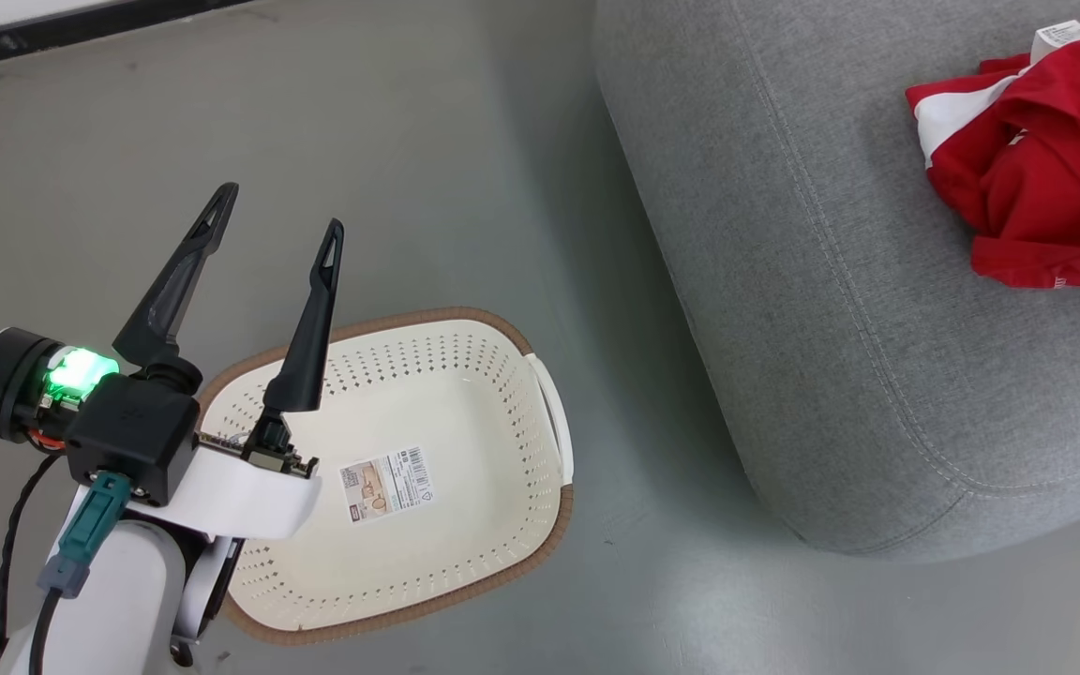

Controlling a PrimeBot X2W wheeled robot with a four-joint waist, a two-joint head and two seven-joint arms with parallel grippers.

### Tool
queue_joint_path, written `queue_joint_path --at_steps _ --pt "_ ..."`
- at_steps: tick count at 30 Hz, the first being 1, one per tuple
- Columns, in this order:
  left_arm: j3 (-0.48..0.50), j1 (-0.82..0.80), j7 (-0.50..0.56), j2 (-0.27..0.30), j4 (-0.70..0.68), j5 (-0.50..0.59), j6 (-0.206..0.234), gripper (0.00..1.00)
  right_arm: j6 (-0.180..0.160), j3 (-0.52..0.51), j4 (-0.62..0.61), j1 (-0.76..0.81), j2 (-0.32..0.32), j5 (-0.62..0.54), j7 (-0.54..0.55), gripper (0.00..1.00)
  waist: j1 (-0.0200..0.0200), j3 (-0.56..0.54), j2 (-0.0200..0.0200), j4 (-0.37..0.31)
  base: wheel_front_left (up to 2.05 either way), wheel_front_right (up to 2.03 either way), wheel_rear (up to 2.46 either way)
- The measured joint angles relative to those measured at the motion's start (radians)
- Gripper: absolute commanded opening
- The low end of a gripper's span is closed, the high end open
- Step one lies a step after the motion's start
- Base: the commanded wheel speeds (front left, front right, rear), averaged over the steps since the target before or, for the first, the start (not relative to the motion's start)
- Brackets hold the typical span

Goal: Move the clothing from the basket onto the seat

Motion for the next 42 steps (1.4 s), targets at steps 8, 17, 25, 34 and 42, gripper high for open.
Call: queue_joint_path --at_steps 8,17,25,34,42 --pt "0.000 0.000 -0.017 -0.009 0.014 -0.006 0.000 1.00 0.000 0.008 -0.009 0.002 0.002 0.006 -0.033 1.00 0.0000 -0.015 0.0000 -0.014 0.00 0.00 0.00" --pt "0.002 0.000 -0.037 -0.032 0.042 -0.019 0.003 1.00 0.000 0.026 -0.047 0.004 -0.022 0.005 -0.064 1.00 0.0000 -0.045 0.0000 -0.027 0.00 0.00 0.00" --pt "0.034 0.002 -0.058 -0.045 0.097 -0.038 0.032 1.00 0.000 0.060 -0.115 0.003 -0.039 -0.031 -0.084 1.00 0.0000 -0.091 0.0000 -0.029 0.00 0.00 0.00" --pt "0.080 0.042 -0.071 -0.064 0.170 -0.062 0.072 1.00 0.000 0.120 -0.229 0.001 -0.001 -0.103 -0.097 1.00 0.0000 -0.147 0.0000 -0.011 0.00 0.00 0.00" --pt "0.112 0.083 -0.079 -0.083 0.221 -0.062 0.112 1.00 0.000 0.138 -0.310 0.004 0.044 -0.134 -0.100 1.00 0.0000 -0.202 0.0000 0.018 0.00 0.00 0.00"
